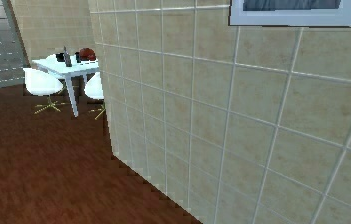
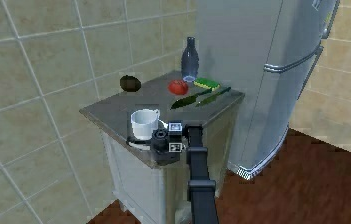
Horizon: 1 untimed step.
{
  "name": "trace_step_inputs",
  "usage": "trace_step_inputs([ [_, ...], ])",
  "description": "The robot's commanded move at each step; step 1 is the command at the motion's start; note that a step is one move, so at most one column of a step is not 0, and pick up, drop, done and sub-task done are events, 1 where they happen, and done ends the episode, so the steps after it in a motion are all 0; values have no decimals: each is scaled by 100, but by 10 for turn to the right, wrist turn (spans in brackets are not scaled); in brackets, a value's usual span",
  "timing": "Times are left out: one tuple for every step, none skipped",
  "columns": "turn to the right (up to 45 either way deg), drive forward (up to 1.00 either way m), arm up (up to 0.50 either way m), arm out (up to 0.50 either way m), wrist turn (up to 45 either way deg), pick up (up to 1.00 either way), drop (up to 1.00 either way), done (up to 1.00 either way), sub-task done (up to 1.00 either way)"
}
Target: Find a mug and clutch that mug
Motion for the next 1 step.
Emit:
trace_step_inputs([
  [0,0,0,0,0,100,0,0,0],
])
